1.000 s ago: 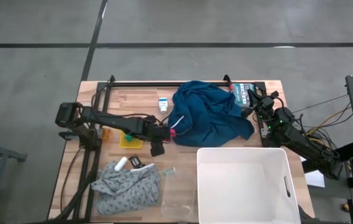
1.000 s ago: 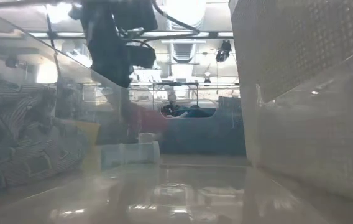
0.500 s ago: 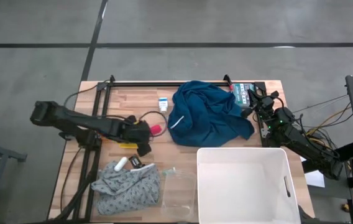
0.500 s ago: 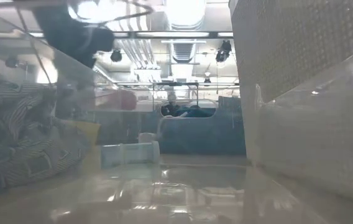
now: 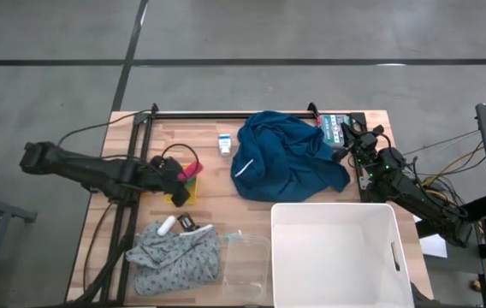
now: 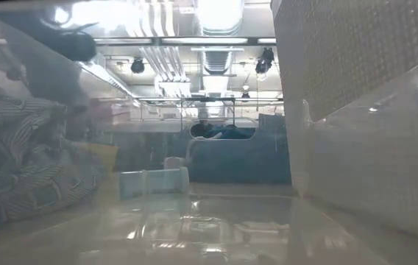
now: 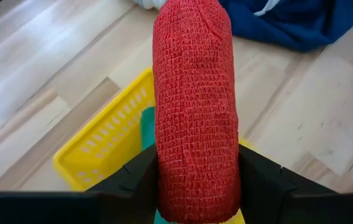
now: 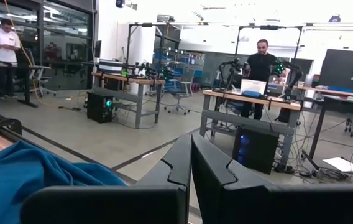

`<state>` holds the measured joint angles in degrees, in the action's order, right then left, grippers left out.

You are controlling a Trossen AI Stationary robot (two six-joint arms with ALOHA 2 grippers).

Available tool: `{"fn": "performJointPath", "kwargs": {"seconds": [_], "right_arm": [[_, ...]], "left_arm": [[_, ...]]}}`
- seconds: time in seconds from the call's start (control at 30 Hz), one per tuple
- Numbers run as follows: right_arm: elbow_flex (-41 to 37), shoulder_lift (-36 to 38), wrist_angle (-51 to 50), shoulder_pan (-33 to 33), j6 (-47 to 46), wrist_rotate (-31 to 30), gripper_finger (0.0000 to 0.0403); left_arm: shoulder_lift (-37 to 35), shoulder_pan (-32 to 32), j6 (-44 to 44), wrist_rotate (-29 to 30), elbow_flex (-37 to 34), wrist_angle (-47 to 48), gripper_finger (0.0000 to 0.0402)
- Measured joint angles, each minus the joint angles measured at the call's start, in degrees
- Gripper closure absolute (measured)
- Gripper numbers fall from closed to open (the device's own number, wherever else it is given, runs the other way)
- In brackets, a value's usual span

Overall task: Pick & Place Medicine items
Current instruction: Put the red rolled bandage into the yellow bin

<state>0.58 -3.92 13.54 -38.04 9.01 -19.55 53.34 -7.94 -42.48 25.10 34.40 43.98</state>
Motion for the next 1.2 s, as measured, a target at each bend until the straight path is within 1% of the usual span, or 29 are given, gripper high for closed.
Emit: {"fn": "performJointPath", "kwargs": {"seconds": [0.2,0.4,0.6,0.83,1.0,1.2], "right_arm": [[0.00,0.00,0.00,0.02,-0.02,0.00,0.0394],[0.00,0.02,0.00,0.00,-0.01,0.00,0.0394],[0.00,0.02,0.00,0.00,-0.02,0.00,0.0394],[0.00,0.02,0.00,0.00,-0.02,0.00,0.0394],[0.00,0.02,0.00,0.01,-0.02,0.01,0.0394],[0.00,0.00,0.02,0.00,-0.02,0.00,0.0394]], "left_arm": [[-0.78,0.00,-4.76,-0.98,-1.60,3.90,0.0226],[-0.70,0.00,-5.79,-2.67,-2.65,4.02,0.0226],[-0.70,0.00,-7.48,-2.80,-2.92,4.25,0.0226],[-0.58,-0.11,-12.25,-4.73,-2.94,4.18,0.0226],[1.39,-0.11,-15.94,-4.76,-2.98,3.86,0.0226],[6.50,-0.16,-15.92,-5.23,-2.98,2.34,0.0226]]}}
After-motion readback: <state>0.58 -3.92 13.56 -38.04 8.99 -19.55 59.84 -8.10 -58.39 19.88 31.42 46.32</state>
